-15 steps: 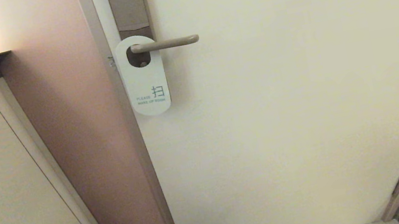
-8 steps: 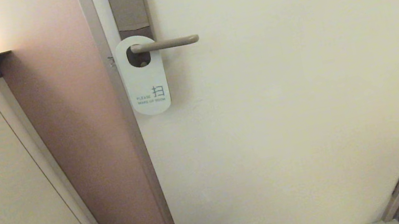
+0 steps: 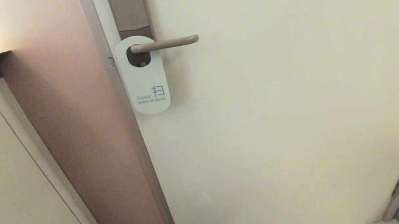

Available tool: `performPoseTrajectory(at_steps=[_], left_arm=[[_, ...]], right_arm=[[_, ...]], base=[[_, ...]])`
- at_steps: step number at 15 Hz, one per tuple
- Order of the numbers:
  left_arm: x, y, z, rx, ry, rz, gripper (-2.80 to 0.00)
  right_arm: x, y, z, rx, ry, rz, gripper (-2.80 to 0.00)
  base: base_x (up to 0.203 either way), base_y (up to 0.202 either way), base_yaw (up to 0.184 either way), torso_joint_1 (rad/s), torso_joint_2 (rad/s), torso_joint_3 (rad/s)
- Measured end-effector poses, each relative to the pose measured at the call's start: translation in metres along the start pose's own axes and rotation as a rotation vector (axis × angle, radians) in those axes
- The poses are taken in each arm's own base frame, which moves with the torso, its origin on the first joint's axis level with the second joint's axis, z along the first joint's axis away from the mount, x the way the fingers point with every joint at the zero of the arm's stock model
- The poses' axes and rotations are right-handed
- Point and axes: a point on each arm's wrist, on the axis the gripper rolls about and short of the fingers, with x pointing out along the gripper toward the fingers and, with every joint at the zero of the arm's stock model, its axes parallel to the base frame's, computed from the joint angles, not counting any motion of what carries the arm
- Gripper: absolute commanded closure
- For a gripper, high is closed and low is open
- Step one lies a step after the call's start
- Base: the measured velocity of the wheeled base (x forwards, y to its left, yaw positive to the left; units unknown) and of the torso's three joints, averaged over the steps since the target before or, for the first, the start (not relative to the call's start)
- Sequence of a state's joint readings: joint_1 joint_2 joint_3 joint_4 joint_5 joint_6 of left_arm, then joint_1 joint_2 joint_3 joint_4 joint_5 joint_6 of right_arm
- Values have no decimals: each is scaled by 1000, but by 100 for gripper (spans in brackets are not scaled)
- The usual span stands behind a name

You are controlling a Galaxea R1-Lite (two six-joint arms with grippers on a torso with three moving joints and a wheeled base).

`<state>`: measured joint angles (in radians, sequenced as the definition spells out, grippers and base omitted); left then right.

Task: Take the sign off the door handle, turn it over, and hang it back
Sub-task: Take down the sign

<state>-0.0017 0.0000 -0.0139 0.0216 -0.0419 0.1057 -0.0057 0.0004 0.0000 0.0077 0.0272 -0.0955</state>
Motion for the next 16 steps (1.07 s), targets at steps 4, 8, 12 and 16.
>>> performPoseTrajectory(at_steps=[4, 8, 12, 16], left_arm=[[-6, 0, 18, 4, -53, -60, 0], [-4, 3, 48, -4, -49, -84, 0], [16, 10, 99, -52, 9, -125, 0], [59, 14, 154, -130, 45, -190, 0]], right_arm=[[0, 0, 0, 1, 0, 0, 0], [0, 0, 0, 0, 0, 0, 0], [0, 0, 0, 0, 0, -1, 0], [0, 0, 0, 1, 0, 0, 0]], base=[[0, 0, 0, 0, 0, 0], [0, 0, 0, 0, 0, 0], [0, 0, 0, 0, 0, 0], [0, 0, 0, 0, 0, 0]])
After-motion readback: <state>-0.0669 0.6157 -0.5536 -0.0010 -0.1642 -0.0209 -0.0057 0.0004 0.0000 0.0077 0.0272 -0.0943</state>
